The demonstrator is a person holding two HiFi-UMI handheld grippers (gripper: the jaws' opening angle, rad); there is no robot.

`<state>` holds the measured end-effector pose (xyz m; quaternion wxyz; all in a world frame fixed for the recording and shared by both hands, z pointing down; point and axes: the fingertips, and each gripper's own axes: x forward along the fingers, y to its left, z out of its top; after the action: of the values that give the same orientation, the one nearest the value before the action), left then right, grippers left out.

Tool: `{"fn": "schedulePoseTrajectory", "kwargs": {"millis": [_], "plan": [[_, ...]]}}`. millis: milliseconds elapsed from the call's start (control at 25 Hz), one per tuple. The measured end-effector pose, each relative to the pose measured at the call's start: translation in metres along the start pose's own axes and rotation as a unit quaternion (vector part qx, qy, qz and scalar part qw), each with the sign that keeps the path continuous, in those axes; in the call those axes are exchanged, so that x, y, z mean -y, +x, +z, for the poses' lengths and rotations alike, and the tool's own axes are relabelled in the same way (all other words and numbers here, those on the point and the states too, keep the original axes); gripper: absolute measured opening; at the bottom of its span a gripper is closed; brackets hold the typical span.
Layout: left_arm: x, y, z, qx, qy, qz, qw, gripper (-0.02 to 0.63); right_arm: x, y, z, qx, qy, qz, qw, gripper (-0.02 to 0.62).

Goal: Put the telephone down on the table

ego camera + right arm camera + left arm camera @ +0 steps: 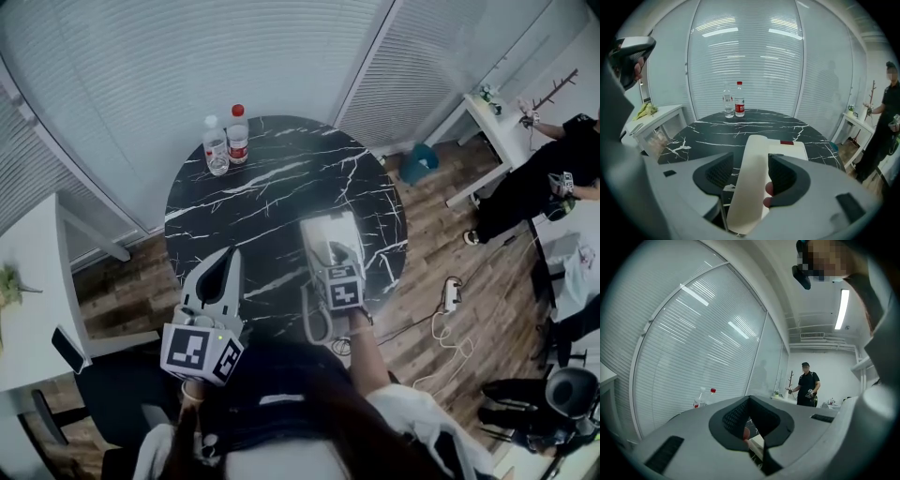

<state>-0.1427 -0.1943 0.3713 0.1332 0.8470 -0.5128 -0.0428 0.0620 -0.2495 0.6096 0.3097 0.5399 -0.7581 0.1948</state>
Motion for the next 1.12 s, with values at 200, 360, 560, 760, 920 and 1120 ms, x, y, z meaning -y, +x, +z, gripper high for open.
{"fn": "schedulePoseTrajectory", "kwargs": {"millis": [200, 360, 560, 760, 920, 1120], "plan": [[-0.004, 0.004, 0.002, 0.003, -0.001, 0.003, 1.0000, 0.011, 0.004, 0.006, 0.000, -0.004, 0.002, 0.003, 1.000, 0.244], [-0.007, 0.006, 0.002, 0.003, -0.003, 0.005, 1.0000, 0.009, 0.005, 0.010, -0.004, -0.016, 0.009, 0.005, 1.000, 0.253], [-0.012, 0.008, -0.001, -0.002, -0.004, 0.009, 1.0000, 0.011, 0.005, 0.013, -0.009, -0.032, 0.014, 0.004, 0.999, 0.253], [-0.013, 0.010, -0.001, -0.004, -0.005, 0.008, 1.0000, 0.011, 0.006, 0.019, -0.010, -0.037, 0.018, 0.002, 0.999, 0.253], [-0.012, 0.011, -0.003, -0.011, -0.006, 0.005, 0.9999, 0.011, 0.006, 0.023, -0.014, -0.047, 0.024, 0.000, 0.999, 0.253], [-0.012, 0.015, -0.005, -0.015, -0.004, -0.002, 0.9999, 0.011, 0.003, 0.031, -0.009, -0.046, 0.022, -0.001, 0.999, 0.253]]}}
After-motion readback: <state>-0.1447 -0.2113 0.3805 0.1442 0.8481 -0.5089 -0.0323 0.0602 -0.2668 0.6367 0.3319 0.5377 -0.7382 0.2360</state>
